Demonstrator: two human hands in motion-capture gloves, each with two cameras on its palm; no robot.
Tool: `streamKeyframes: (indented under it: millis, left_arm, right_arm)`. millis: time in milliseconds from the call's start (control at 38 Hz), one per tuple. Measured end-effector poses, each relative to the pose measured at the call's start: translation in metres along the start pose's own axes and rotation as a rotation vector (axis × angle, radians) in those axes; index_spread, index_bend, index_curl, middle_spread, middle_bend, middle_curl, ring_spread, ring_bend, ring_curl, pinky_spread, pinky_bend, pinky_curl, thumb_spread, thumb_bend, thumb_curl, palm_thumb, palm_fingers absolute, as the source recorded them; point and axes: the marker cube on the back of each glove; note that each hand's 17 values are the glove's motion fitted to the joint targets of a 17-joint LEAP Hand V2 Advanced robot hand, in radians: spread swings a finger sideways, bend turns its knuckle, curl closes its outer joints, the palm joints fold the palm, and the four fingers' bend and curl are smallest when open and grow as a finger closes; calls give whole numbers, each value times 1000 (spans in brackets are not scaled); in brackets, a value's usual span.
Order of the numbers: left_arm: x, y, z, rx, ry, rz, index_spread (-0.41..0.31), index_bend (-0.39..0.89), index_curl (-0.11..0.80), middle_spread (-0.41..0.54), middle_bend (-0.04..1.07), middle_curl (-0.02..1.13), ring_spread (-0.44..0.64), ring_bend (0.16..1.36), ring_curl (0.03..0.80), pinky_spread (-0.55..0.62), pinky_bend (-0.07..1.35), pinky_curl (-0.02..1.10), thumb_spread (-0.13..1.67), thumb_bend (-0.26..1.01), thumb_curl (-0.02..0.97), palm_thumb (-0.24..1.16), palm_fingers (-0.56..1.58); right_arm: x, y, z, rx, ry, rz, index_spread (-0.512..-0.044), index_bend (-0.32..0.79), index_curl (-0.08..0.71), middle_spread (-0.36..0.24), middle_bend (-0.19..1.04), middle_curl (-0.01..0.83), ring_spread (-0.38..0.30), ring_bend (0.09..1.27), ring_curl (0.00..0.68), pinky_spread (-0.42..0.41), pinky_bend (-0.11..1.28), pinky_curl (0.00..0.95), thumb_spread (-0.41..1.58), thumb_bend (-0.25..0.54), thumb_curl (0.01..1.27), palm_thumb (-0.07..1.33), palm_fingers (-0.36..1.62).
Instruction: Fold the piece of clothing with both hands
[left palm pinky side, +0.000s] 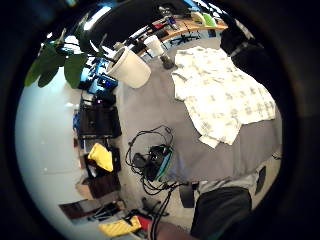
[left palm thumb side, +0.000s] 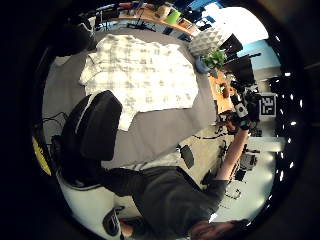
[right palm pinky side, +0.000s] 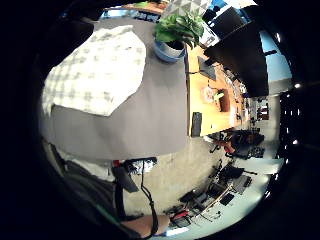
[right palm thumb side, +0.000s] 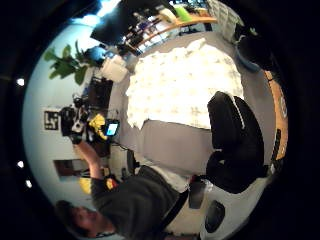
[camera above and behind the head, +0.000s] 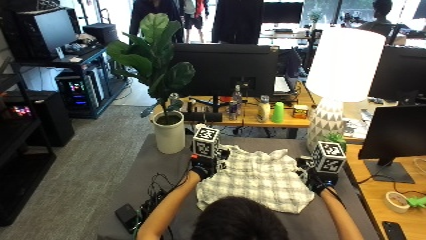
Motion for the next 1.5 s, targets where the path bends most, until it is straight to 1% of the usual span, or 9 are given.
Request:
streamKeyframes:
  millis: [132, 395, 632, 764, 922, 1107, 1186, 1265, 1502]
  left_arm:
    - [-3, 10, -4, -15, 2, -20, -113, 291, 159, -52, 181, 141, -56, 483, 184, 32, 267, 148, 726, 163, 52, 253, 688]
    - [-19, 11, 12, -82, 74, -21, -143, 263, 254, -69, 156, 210, -74, 480, 255, 42, 246, 222, 1086, 151, 96, 276, 660]
    - [8, 22, 107, -348, 40, 152, -103, 96, 259, -18, 116, 222, -38, 524, 300, 66, 321, 285, 1078, 38, 122, 187, 454]
    - [21, 55, 161, -532, -78, 60, -15, -4, 198, 146, 98, 213, 143, 567, 334, 208, 476, 350, 954, -39, 146, 110, 44]
    - [22, 25, 189, -201, 60, 76, -2, 137, 200, 239, 154, 192, 276, 593, 295, 320, 490, 328, 941, -27, 171, 95, 30]
    - [26, 10, 173, 29, 35, 42, -146, 547, 355, -21, 300, 264, 124, 474, 246, 216, 240, 253, 1180, 74, 189, 262, 597]
    - [28, 5, 164, 65, 13, 37, -178, 492, 357, -99, 302, 260, 1, 474, 233, 111, 219, 237, 1240, 85, 188, 287, 734]
    - [27, -3, 153, 104, -24, 25, -199, 258, 313, -189, 445, 331, -186, 559, 283, -116, 334, 289, 1308, 87, 179, 286, 1085]
    - [27, -13, 137, 118, 8, 40, -225, 142, 331, -284, 530, 438, -310, 542, 353, -276, 323, 349, 1426, 88, 156, 282, 1140]
  right_arm:
    - [-3, 4, -3, 14, 3, -21, -168, 232, 170, -17, 425, 167, -5, 372, 178, 133, 183, 115, 687, 413, 113, 572, 714]
    - [-9, 5, -6, -6, 19, -28, -216, 184, 260, -22, 422, 256, -9, 357, 246, 177, 164, 169, 1078, 437, 164, 619, 699]
    - [-17, 5, 2, -38, 21, -40, -226, 167, 295, -24, 397, 301, -11, 349, 279, 182, 168, 196, 1227, 413, 194, 630, 698]
    - [-14, 8, 20, -68, 12, -36, -228, 161, 307, -24, 383, 321, -16, 350, 293, 183, 170, 209, 1271, 395, 207, 636, 699]
    - [-15, 19, 37, -126, 19, -53, -229, 157, 317, -24, 371, 340, -18, 348, 309, 183, 169, 223, 1304, 372, 220, 644, 699]
    - [-19, 15, 74, -193, 10, -83, -230, 156, 325, -24, 361, 360, -20, 343, 323, 183, 166, 235, 1328, 345, 234, 654, 696]
    - [-21, 9, 99, -229, 12, -92, -230, 155, 328, -25, 357, 367, -20, 341, 328, 183, 166, 239, 1333, 333, 240, 659, 695]
    - [-30, 4, 134, -271, 28, -100, -241, 117, 319, -25, 335, 369, -20, 360, 339, 185, 191, 250, 1301, 292, 244, 635, 666]
    - [-41, -23, 205, -129, 115, -53, -245, 47, 253, -22, 196, 354, -26, 431, 369, 146, 415, 331, 1169, 184, 274, 626, 587]
